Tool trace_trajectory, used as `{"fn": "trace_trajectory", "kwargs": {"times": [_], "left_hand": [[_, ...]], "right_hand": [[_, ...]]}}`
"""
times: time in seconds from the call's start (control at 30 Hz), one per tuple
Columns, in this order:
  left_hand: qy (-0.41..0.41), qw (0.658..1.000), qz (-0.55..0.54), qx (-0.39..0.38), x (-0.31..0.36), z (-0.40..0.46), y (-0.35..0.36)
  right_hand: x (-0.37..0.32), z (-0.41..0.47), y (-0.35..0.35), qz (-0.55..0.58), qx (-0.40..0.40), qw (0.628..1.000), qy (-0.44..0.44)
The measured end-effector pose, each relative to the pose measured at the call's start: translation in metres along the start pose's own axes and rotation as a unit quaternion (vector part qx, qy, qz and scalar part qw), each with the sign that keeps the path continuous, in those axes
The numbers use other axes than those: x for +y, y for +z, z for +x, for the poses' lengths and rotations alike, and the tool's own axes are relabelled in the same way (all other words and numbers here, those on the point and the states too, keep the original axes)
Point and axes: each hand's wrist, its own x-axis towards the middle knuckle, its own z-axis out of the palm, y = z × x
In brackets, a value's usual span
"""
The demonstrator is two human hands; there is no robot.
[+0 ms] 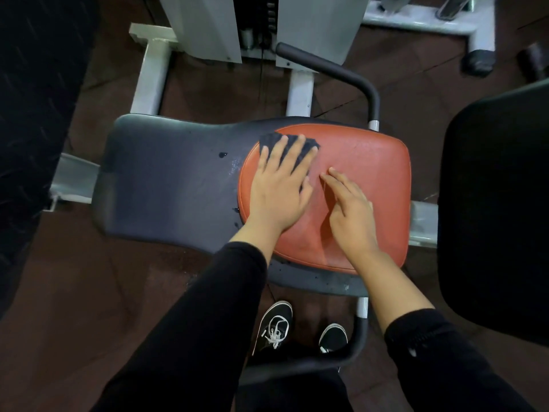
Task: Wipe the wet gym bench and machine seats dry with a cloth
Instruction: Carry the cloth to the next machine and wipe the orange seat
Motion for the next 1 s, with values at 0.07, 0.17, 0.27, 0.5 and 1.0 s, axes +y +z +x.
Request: {"fn": "trace_trajectory", "kwargs": {"times": [0.07,0.17,0.27,0.5,1.0], "left_hand": [[-0.053,0.998,-0.011,0.019,-0.003,0.009,0.002],[-0.123,0.992,-0.022,0.025,-0.006,0.006,0.002],[-0.204,0.976,-0.062,0.044,-0.01,-0.005,-0.005],[-0.315,0.944,-0.086,0.037,0.013,-0.056,-0.006],[-0.034,0.994,-0.102,0.027,0.014,-0.016,-0.018]], "right_hand": [[0.001,0.0,-0.001,0.001,-0.003,1.0,-0.004],[0.003,-0.001,-0.002,0.012,-0.013,1.0,-0.015],[0.006,-0.002,-0.005,0.022,-0.019,0.999,-0.023],[0.0,-0.013,-0.009,0.049,-0.027,0.998,-0.011],[-0.03,0.0,0.008,0.109,0.089,0.99,0.01]]}}
